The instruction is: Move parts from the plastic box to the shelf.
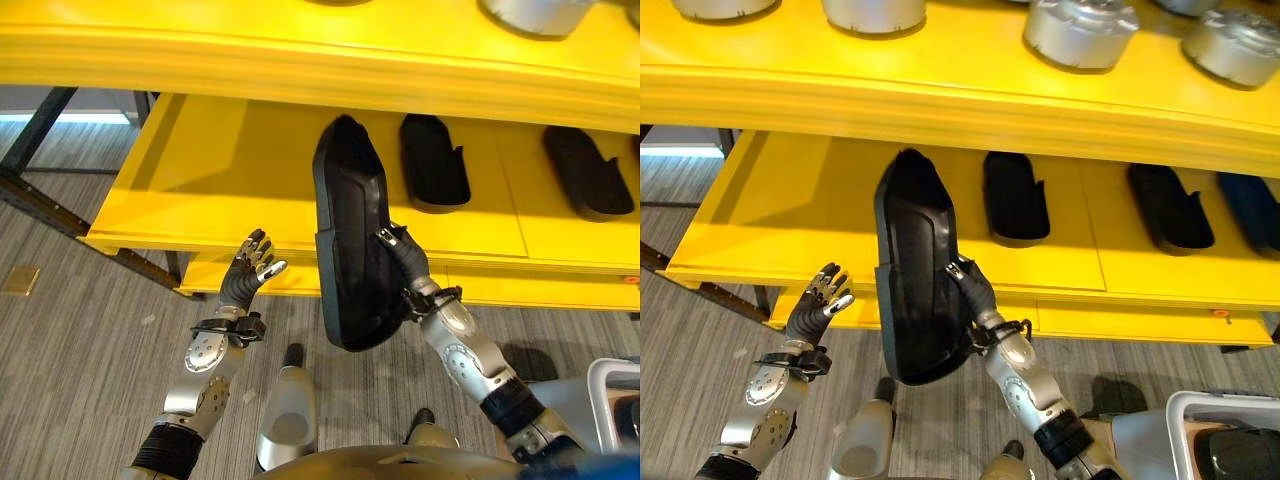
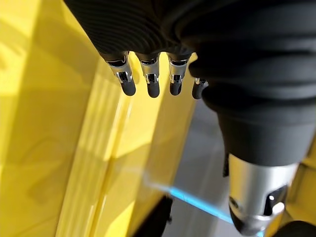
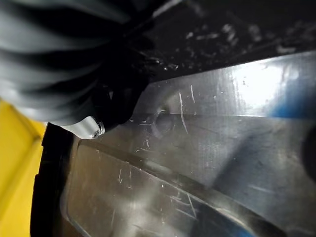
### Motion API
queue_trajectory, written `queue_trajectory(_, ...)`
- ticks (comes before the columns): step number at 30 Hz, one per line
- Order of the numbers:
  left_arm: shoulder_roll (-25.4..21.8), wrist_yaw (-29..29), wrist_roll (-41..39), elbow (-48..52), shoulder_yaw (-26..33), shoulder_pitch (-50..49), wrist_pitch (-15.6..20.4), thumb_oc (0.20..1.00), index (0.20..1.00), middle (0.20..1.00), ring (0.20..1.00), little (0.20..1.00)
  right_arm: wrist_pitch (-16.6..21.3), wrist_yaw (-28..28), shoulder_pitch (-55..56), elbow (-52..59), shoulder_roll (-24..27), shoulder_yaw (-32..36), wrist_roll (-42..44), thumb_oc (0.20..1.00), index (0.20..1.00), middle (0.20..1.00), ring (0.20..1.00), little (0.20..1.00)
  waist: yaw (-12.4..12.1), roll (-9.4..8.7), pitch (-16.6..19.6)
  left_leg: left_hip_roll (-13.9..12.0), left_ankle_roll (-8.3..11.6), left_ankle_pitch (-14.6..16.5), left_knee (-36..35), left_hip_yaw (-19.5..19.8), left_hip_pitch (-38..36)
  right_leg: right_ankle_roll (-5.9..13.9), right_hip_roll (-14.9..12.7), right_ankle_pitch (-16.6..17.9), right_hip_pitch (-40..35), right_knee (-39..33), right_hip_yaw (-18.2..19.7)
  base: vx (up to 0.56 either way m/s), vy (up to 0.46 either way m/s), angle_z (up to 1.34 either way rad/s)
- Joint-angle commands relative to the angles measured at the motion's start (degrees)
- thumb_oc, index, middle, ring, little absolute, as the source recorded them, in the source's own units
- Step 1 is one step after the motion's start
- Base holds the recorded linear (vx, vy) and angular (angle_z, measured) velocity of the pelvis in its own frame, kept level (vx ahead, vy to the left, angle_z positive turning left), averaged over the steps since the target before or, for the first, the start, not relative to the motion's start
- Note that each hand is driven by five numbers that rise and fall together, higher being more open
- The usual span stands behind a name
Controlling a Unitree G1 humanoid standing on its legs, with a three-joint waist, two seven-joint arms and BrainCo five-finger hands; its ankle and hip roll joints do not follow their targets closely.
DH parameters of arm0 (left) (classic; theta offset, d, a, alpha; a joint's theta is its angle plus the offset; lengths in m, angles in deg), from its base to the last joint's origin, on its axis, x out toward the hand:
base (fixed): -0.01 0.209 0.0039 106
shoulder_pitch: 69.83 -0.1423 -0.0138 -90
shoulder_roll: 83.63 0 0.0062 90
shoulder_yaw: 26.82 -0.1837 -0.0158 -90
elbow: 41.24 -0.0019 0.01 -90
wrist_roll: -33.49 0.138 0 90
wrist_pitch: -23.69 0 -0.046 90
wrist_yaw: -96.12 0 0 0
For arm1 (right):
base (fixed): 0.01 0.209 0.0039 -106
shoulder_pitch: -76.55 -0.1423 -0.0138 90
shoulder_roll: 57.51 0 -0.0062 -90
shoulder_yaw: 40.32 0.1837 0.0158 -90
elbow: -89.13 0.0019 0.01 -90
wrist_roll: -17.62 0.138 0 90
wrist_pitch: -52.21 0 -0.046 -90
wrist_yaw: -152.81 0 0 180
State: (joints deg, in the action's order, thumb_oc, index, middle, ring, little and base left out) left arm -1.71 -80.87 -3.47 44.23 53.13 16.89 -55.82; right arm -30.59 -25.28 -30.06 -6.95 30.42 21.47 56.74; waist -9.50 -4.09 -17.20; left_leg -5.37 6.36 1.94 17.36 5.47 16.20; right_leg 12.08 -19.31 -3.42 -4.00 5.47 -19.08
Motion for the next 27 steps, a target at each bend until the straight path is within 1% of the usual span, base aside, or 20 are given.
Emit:
queue_trajectory(1, -2.1, 1.1, -1.3, 5.7, -0.4, 2.6, 3.5, 1.0, 1.0, 1.0, 1.0, 1.0, 4.5, 2.3, -9.7, 1.9, -2.0, 1.1, 0.0, 0.2, 0.2, 0.2, 0.2, 0.2, -1.8, -0.43, -0.8, -1.4, -0.25, 1.0, -0.2, -1.4, -0.6, -1.32, -0.8, 2.8, 0.5, 0.5, -1.2, -0.01, -0.029, 0.31)
queue_trajectory(5, -3.4, 0.9, -2.7, 6.8, -2.4, 3.4, 3.5, 1.0, 1.0, 1.0, 1.0, 1.0, 5.5, 6.1, -17.5, -1.5, -2.4, 2.9, -1.3, 0.2, 0.2, 0.2, 0.2, 0.2, -3.6, 0.05, -2.3, -0.7, -0.44, 0.8, 0.6, -0.1, 1.5, -1.56, -0.8, 2.5, 1.5, 1.5, -2.2, -0.03, -0.019, 0.25)
queue_trajectory(7, -3.9, 1.0, -3.8, 7.2, -3.4, 3.7, 3.6, 1.0, 1.0, 1.0, 1.0, 1.0, 6.4, 8.5, -22.3, -4.2, -2.2, 4.6, -1.8, 0.2, 0.2, 0.2, 0.2, 0.2, -4.4, 0.61, -3.2, -0.5, -0.56, 0.6, 0.6, 0.4, 2.1, -1.67, -1.0, 2.4, 2.2, 2.2, -2.7, -0.04, -0.008, 0.2)
queue_trajectory(8, -4.5, 1.0, -4.8, 7.6, -4.5, 4.4, 3.9, 1.0, 1.0, 1.0, 1.0, 1.0, 7.0, 11.3, -27.0, -6.8, -1.7, 6.3, -2.8, 0.2, 0.2, 0.2, 0.2, 0.2, -5.1, 1.21, -4.3, -0.3, -0.64, 0.8, 1.2, 0.8, 2.9, -1.88, -1.0, 2.2, 2.9, 3.0, -2.7, -0.04, -0.001, 0.16)
queue_trajectory(9, -4.5, 1.0, -4.8, 7.6, -4.5, 4.5, 3.9, 1.0, 1.0, 1.0, 1.0, 1.0, 7.1, 11.3, -27.0, -6.9, -1.7, 6.3, -2.8, 0.2, 0.2, 0.2, 0.2, 0.2, -5.0, 1.13, -4.2, -0.2, -0.7, 0.6, 1.1, 0.8, 3.0, -1.86, -1.1, 2.3, 3.0, 3.0, -2.8, -0.04, 0.001, 0.15)
queue_trajectory(12, -5.3, 0.9, -6.0, 8.7, -6.1, 5.4, 4.3, 1.0, 1.0, 1.0, 1.0, 1.0, 7.7, 15.0, -34.0, -11.5, -0.4, 8.7, -3.4, 0.2, 0.2, 0.2, 0.2, 0.2, -5.9, 2.4, -5.9, 0.0, -0.87, 0.9, 2.0, 0.9, 4.3, -2.05, -1.3, 2.0, 4.7, 4.5, -2.7, -0.06, 0.02, 0.13)
queue_trajectory(16, -6.4, 1.1, -7.3, 9.8, -7.9, 6.7, 4.9, 1.0, 1.0, 1.0, 1.0, 1.0, 7.7, 18.5, -43.7, -18.3, 1.9, 10.4, -4.6, 0.2, 0.2, 0.2, 0.2, 0.2, -6.4, 3.99, -8.1, 0.1, -1.17, 1.1, 3.5, 0.4, 6.3, -2.23, -2.1, 1.7, 7.9, 7.1, -1.8, -0.08, 0.04, 0.04)
queue_trajectory(19, -6.6, 1.5, -7.5, 9.5, -9.5, 7.9, 5.4, 1.0, 1.0, 1.0, 1.0, 1.0, 8.0, 20.5, -49.9, -24.5, 1.9, 11.1, -3.9, 0.2, 0.2, 0.2, 0.2, 0.2, -6.4, 5.06, -9.7, 0.0, -1.43, 1.5, 5.2, -0.2, 8.0, -2.41, -2.4, 1.4, 10.8, 9.3, -0.5, -0.09, 0.049, -0.04)
queue_trajectory(21, -6.4, 1.8, -7.9, 9.2, -10.5, 8.8, 5.5, 1.0, 1.0, 1.0, 1.0, 1.0, 8.2, 21.3, -52.6, -27.2, 1.8, 11.4, -3.2, 0.2, 0.2, 0.2, 0.2, 0.2, -6.5, 5.65, -10.6, -0.1, -1.58, 1.7, 6.3, -0.5, 9.2, -2.48, -2.5, 1.0, 12.5, 10.7, 0.3, -0.06, 0.036, -0.18)
queue_trajectory(22, -6.4, 1.8, -7.9, 9.2, -10.5, 8.8, 5.5, 1.0, 1.0, 1.0, 1.0, 1.0, 8.2, 21.3, -52.6, -27.2, 1.8, 11.4, -3.2, 0.2, 0.2, 0.2, 0.2, 0.2, -6.5, 5.65, -10.6, -0.2, -1.58, 1.7, 6.3, -0.5, 9.2, -2.48, -2.5, 1.0, 12.5, 10.7, 0.3, -0.06, 0.02, -0.15)
queue_trajectory(23, -6.6, 1.8, -7.9, 9.3, -11.5, 9.5, 5.5, 1.0, 1.0, 1.0, 1.0, 1.0, 8.1, 22.0, -55.2, -29.5, 2.4, 11.0, -3.5, 0.2, 0.2, 0.2, 0.2, 0.2, -6.4, 6.08, -11.2, -0.1, -1.71, 1.9, 6.9, -0.5, 10.1, -2.56, -2.7, 0.7, 13.7, 11.7, 0.7, -0.06, 0.023, -0.07)
queue_trajectory(25, -6.6, 1.9, -8.0, 9.4, -12.6, 10.1, 5.5, 1.0, 1.0, 1.0, 1.0, 1.0, 8.4, 22.9, -57.2, -30.9, 2.3, 11.4, -3.7, 0.2, 0.2, 0.2, 0.2, 0.2, -6.3, 6.78, -12.0, 0.0, -1.87, 2.0, 7.9, -0.4, 11.4, -2.56, -2.9, 0.3, 15.2, 13.1, 0.9, -0.06, 0.03, -0.02)
queue_trajectory(27, -6.7, 1.8, -8.1, 9.7, -13.4, 10.8, 5.7, 1.0, 1.0, 1.0, 1.0, 1.0, 8.5, 23.1, -58.6, -31.8, 2.7, 11.2, -4.2, 0.2, 0.2, 0.2, 0.2, 0.2, -6.2, 7.07, -12.3, 0.2, -1.95, 2.2, 8.6, -0.2, 12.4, -2.61, -2.9, 0.0, 16.2, 13.9, 1.0, -0.02, 0.009, 0.0)
